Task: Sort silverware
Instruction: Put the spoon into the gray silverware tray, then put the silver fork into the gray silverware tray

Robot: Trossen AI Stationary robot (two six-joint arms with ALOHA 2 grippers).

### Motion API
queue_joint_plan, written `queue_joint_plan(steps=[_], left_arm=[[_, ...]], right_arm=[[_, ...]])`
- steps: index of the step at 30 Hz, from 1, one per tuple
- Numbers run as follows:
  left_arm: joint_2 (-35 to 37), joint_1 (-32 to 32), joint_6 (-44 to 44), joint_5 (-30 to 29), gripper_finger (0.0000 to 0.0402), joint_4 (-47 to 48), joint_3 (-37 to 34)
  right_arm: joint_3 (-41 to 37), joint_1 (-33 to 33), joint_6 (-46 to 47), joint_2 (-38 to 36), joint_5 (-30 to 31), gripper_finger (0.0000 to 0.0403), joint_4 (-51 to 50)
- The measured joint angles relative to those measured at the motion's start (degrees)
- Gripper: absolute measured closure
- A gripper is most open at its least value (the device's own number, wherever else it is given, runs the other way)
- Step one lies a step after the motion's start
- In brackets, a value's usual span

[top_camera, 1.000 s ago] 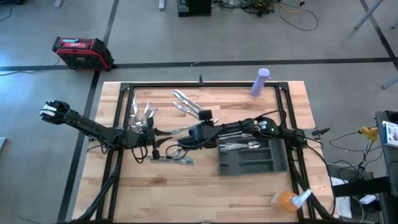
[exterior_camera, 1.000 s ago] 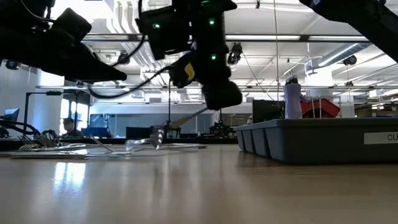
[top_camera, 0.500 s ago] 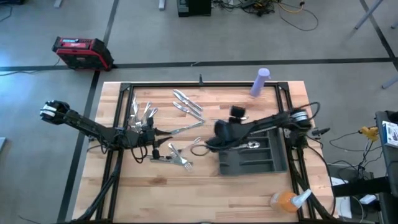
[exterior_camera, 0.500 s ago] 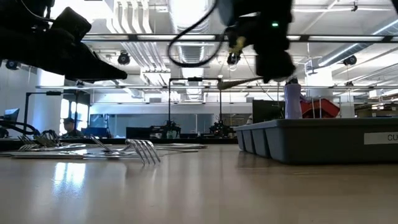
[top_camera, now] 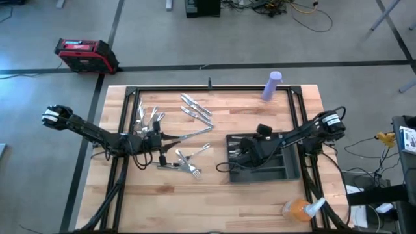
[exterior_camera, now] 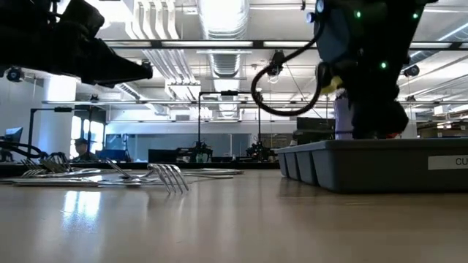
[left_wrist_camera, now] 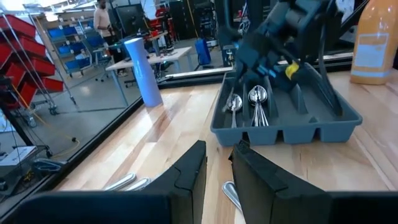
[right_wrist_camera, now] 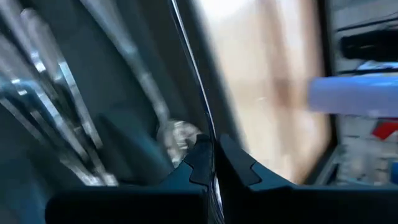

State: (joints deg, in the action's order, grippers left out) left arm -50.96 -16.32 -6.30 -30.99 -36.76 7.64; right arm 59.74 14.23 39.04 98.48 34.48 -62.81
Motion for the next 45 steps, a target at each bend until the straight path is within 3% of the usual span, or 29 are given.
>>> queue_joint_plan(steps=[9,18,27,32,40,45], left_arm=[[0.0,0.4,-0.5,0.0,0.0338,-1.2,0.0],[0.0,0.5,-0.5,0.0,0.0338,-1.1,0.0],[0.0,1.0,1.2,-1.6,0.0338,-1.1,0.0],[0.0,3.0,7.8,-5.9,0.0338,2.4,1.0],[0.0,5.3,16.1,0.9,0.0337,26.3,8.0],[0.3,5.3,16.3,1.6,0.0325,38.1,12.6]], right_arm=[[-2.2,-3.9,-4.0,0.0,-5.1,0.0396,8.3],[-1.5,-6.8,-7.5,0.0,-8.1,0.03,8.0],[8.7,-6.7,-16.7,-1.1,-7.7,0.0247,6.8],[13.0,-8.2,-27.3,-1.0,-8.2,0.0248,16.3],[12.7,-13.8,-43.4,3.0,-33.2,0.0263,42.9],[12.8,-14.9,-45.1,8.6,-42.7,0.0271,51.7]])
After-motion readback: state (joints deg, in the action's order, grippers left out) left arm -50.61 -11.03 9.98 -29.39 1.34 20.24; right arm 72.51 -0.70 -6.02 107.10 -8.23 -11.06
